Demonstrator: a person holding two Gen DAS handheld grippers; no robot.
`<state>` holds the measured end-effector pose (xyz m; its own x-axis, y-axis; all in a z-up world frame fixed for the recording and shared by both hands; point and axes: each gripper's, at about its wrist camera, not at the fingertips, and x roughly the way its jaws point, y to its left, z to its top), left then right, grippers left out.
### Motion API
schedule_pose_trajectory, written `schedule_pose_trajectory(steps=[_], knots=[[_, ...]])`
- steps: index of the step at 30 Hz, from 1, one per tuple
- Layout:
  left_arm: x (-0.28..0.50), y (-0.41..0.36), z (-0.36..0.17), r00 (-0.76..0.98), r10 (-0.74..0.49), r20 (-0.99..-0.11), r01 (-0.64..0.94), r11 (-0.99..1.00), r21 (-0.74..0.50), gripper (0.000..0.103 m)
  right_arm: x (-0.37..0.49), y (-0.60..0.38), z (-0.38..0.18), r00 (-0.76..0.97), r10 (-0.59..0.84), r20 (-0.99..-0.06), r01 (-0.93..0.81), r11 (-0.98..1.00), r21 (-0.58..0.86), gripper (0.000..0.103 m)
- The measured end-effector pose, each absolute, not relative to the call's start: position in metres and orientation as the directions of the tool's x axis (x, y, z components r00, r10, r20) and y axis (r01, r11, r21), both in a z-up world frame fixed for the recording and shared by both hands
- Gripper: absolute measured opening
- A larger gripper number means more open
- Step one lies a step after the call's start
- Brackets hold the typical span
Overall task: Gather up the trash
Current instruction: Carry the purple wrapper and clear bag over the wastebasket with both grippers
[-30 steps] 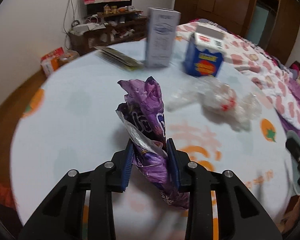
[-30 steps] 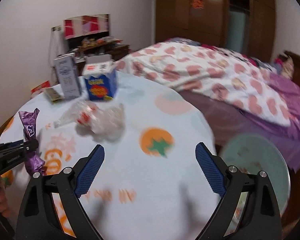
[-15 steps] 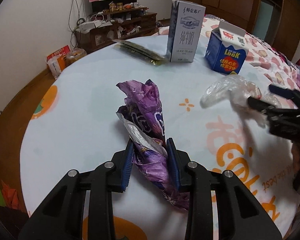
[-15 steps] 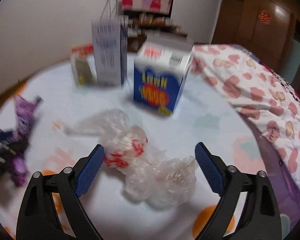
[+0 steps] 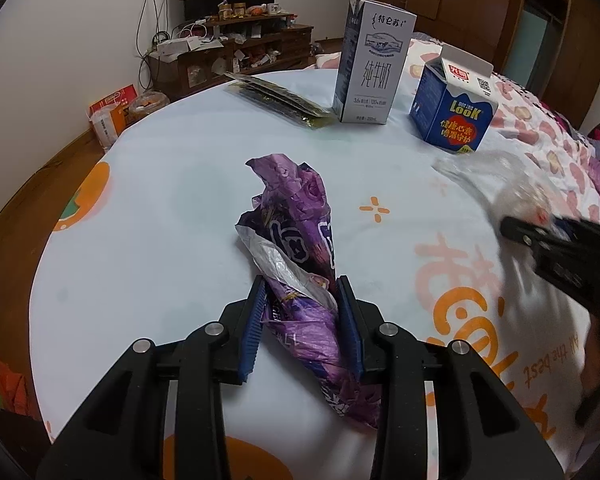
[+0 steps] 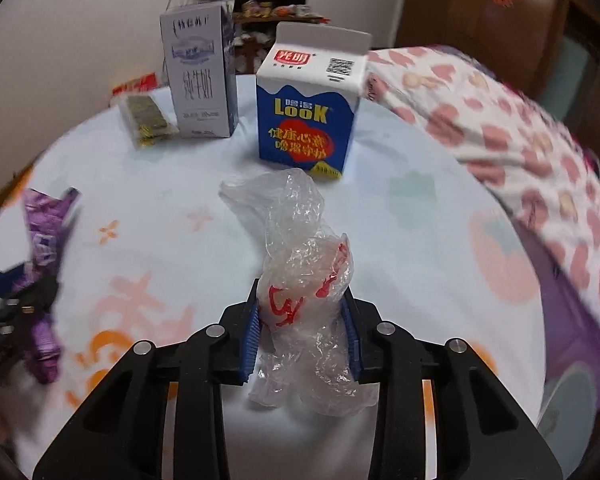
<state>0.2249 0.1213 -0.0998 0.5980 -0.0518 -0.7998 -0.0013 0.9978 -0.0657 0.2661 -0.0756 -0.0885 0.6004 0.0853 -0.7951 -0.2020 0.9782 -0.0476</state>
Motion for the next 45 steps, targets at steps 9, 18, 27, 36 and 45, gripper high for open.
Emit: schedule_pose_trajectory(steps=[9,18,27,36,45], knots=[[0.214,0.111,-0.095,0.610,0.011,-0.792,-0.013,1.000,0.005,0.034,0.197,-0.078,-0.069,0.661,0.030,-0.750,-0.113,0.992,-0.061,0.035],[0.171,0.088,-0.082,0.634,-0.015,-0.773,0.040,0.999,0.013,0.033,0.146,-0.093,-0.054,0.710,0.018,-0.704,-0.057,0.998,-0.032,0.035],[0.139,0.071,-0.068,0.673,0.000,-0.740,0.069,0.996,0.062,0.032,0.104,-0.103,-0.048,0.742,0.000,-0.671,-0.011,1.000,-0.013,0.035],[0.113,0.055,-0.060,0.694,-0.002,-0.720,0.094,0.992,0.088,0.032,0.078,-0.114,-0.042,0.761,-0.010,-0.648,0.018,1.000,0.006,0.035],[0.092,0.039,-0.057,0.704,-0.019,-0.710,0.122,0.988,0.095,0.032,0.051,-0.124,-0.043,0.775,-0.019,-0.632,0.039,0.999,0.018,0.035]])
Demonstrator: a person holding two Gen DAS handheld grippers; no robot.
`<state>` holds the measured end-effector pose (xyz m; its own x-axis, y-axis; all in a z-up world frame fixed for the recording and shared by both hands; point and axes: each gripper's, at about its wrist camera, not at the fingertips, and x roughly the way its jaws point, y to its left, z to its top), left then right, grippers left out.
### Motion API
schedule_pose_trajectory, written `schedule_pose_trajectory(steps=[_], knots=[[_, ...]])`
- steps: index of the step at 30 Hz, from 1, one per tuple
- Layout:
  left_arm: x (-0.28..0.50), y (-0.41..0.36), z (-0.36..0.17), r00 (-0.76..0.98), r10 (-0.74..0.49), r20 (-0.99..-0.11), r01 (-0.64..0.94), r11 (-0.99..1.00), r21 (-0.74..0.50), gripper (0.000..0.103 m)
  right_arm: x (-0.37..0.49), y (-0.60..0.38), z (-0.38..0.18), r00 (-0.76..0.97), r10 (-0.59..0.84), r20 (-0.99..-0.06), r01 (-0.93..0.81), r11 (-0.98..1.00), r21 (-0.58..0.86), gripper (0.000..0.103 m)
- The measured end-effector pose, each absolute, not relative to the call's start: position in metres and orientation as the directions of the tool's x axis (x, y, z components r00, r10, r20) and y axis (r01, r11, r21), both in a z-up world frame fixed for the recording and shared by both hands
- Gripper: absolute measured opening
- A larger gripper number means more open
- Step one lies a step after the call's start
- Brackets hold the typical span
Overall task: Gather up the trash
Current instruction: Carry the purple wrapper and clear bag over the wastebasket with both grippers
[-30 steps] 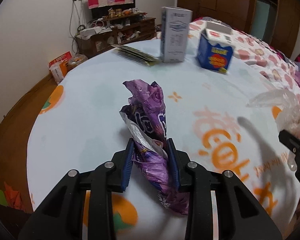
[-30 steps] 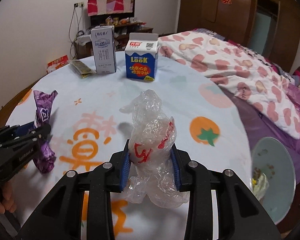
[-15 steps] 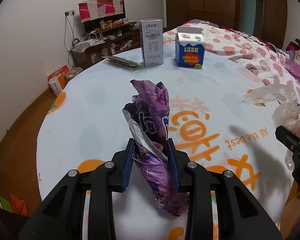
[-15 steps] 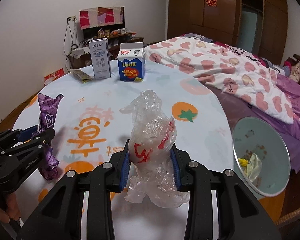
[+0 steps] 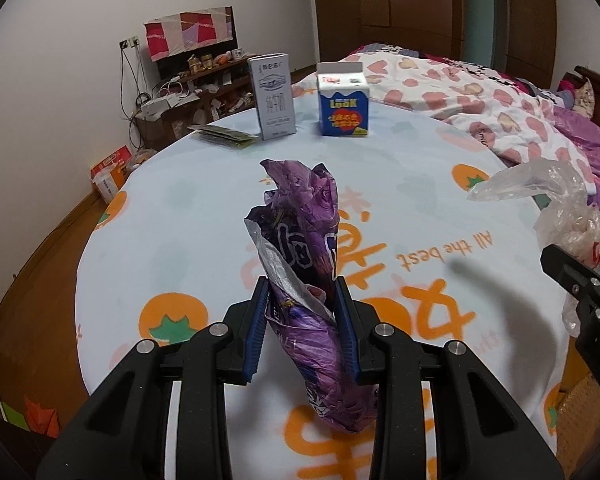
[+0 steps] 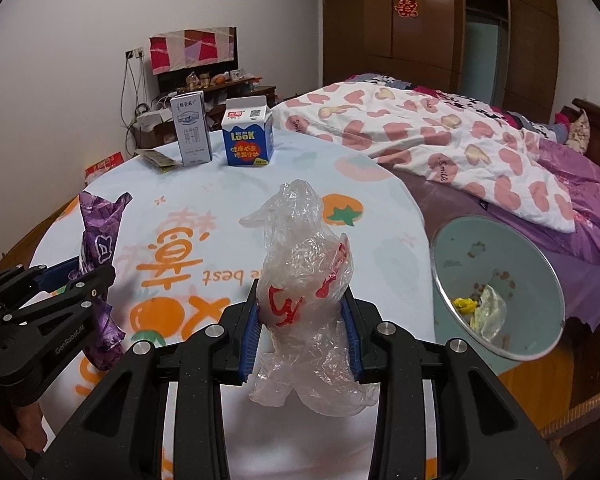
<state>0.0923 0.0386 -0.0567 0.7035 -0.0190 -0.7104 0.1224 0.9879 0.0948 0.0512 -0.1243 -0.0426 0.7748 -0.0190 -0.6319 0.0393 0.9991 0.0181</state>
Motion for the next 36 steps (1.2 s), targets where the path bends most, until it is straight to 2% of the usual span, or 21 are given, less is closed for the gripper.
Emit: schedule_pose_trajectory(steps=[20,36], knots=[[0.070,-0.016,-0.054,0.690,-0.131,-0.711,0.245,0.968,0.059,0.032,0.006,-0.181,-0.037,0.789,-0.123,-0.602,0.169,0.985,0.020,0.036],[0.085,-0.101,-0.048,0.655,-0.279,-0.702,0.407,0.914,0.016,0.032,0.000,-0.253,-0.042,0.759,-0.248,-0.602,0.322,0.947,0.016,0.036]])
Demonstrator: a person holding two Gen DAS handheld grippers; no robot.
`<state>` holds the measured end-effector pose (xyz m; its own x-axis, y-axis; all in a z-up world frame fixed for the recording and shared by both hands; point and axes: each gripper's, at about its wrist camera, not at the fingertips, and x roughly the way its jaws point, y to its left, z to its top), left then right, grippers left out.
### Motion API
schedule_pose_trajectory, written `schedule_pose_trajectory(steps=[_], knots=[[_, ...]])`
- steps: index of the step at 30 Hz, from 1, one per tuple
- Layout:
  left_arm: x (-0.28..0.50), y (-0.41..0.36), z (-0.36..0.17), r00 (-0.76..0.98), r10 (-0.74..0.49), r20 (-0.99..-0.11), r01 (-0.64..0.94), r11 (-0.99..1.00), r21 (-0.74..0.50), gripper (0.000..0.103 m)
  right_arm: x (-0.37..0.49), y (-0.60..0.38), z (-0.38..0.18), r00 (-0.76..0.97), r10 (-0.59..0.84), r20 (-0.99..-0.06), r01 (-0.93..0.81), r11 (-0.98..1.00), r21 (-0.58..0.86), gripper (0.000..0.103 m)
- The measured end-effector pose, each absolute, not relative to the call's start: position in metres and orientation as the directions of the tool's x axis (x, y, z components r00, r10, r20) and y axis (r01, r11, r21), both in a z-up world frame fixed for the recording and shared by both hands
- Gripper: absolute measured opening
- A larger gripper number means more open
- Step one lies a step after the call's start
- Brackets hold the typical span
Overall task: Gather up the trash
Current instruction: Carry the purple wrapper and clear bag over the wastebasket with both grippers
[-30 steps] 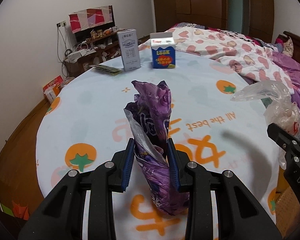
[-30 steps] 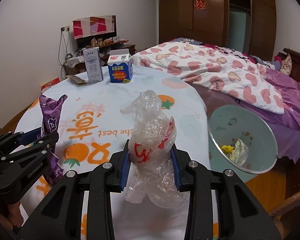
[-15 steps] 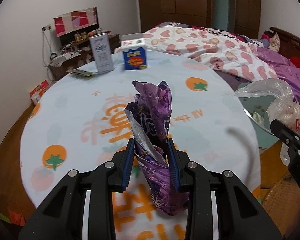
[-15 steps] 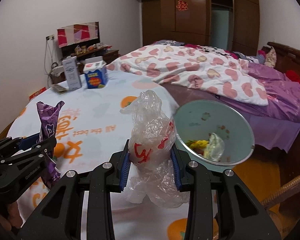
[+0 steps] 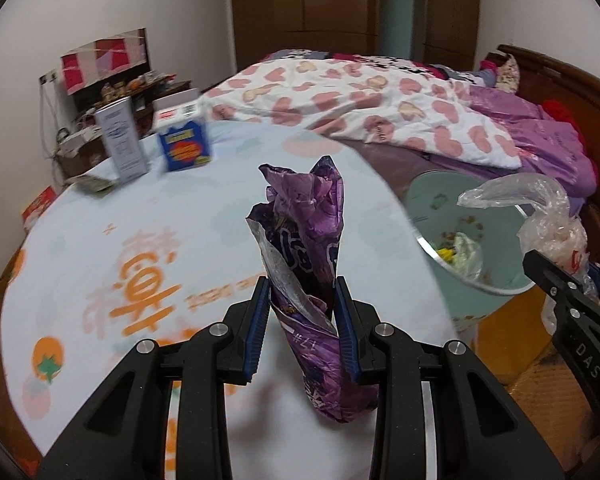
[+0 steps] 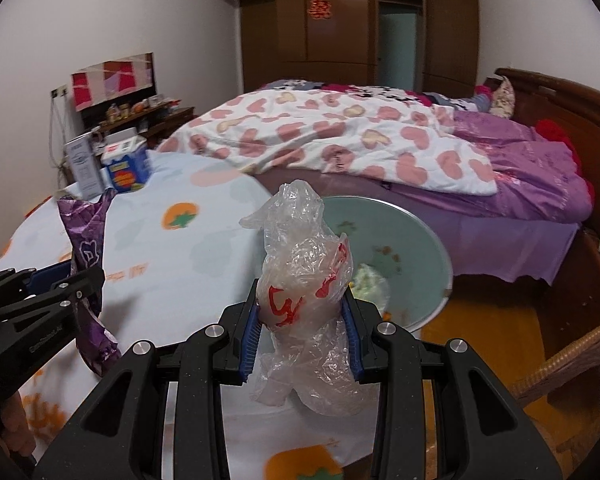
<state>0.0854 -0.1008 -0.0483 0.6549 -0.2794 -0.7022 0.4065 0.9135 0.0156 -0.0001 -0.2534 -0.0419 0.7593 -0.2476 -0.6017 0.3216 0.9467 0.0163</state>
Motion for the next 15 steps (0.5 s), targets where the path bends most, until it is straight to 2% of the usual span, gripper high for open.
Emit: schedule_pose_trajectory(steps=[15], knots=[[0.122,-0.209,-0.055,0.558,-0.420,-0.716,0.551,0.833,-0.059,0.032,0.036,-0.337,-0.059,0.678,-0.372,-0.634,0.448,0.893,-0.046,0.036]])
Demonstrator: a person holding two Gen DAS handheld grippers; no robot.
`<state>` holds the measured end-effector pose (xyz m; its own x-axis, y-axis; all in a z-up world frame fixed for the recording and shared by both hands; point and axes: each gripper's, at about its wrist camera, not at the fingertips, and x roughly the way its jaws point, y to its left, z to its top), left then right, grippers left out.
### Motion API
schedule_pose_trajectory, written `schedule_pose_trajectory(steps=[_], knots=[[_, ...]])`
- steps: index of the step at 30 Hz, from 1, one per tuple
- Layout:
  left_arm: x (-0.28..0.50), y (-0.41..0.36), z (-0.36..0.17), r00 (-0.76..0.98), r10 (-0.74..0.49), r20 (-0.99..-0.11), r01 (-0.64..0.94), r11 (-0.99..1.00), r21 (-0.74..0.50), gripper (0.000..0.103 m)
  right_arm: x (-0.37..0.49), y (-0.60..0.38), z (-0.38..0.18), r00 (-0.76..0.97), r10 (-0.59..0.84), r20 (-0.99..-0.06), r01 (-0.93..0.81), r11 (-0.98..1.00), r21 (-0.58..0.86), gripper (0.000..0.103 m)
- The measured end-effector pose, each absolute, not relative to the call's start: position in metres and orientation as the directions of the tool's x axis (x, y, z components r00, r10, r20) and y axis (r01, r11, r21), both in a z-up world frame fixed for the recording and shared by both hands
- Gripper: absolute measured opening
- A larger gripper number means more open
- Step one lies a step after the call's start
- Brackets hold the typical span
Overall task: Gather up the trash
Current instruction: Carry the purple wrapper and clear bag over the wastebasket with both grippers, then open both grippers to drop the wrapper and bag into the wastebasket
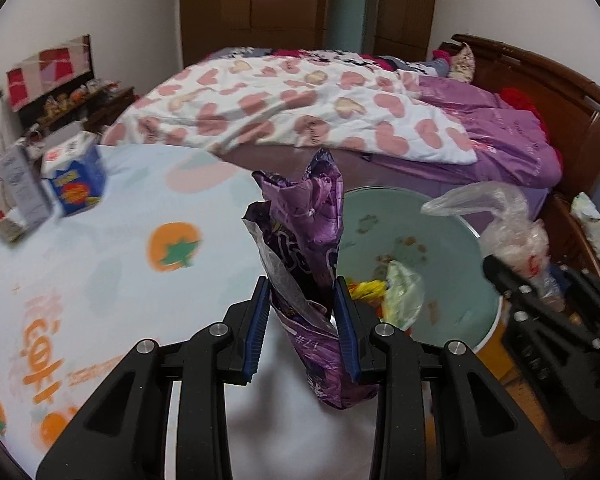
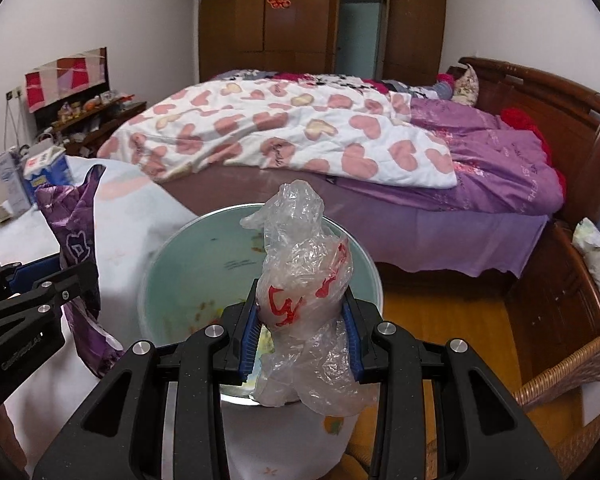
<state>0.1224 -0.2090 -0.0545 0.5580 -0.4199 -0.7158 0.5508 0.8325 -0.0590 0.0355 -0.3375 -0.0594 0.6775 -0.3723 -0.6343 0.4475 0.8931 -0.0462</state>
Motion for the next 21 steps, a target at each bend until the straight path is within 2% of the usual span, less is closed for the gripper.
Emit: schedule_pose_trajectory(steps=[10,14,16,18,20,21], knots=[[0.142,-0.259,-0.073,0.511,-0.416,-0.752,0.580,0.813,-0.056,0.033,0.064,-0.377,-0.088,0.644,-0.332,-0.689,0.452,0.892,-0.008,0.039],[0.148,-0.266,-0.080,0.503,-0.405,-0.764,0.580,0.813,-0.049,0.033,0.069,-0.389,-0.092,0.655,-0.277,-0.703,0.439,0.897,0.055,0.055],[0.152,-0.269,-0.083,0.501,-0.397,-0.769,0.576,0.816,-0.046,0.033,0.067,-0.392,-0.091,0.659,-0.264,-0.704,0.442,0.893,0.080,0.057],[0.153,-0.272,-0.085,0.498,-0.391,-0.774,0.573,0.818,-0.045,0.042,0.064,-0.396,-0.089,0.661,-0.268,-0.701,0.454,0.886,0.089,0.058],[0.154,-0.273,-0.086,0.505,-0.387,-0.771,0.568,0.822,-0.041,0.058,0.062,-0.397,-0.087,0.666,-0.265,-0.697,0.458,0.883,0.102,0.058],[0.154,-0.274,-0.086,0.504,-0.389,-0.771,0.568,0.822,-0.043,0.062,0.059,-0.398,-0.085,0.667,-0.273,-0.694,0.467,0.878,0.103,0.058]])
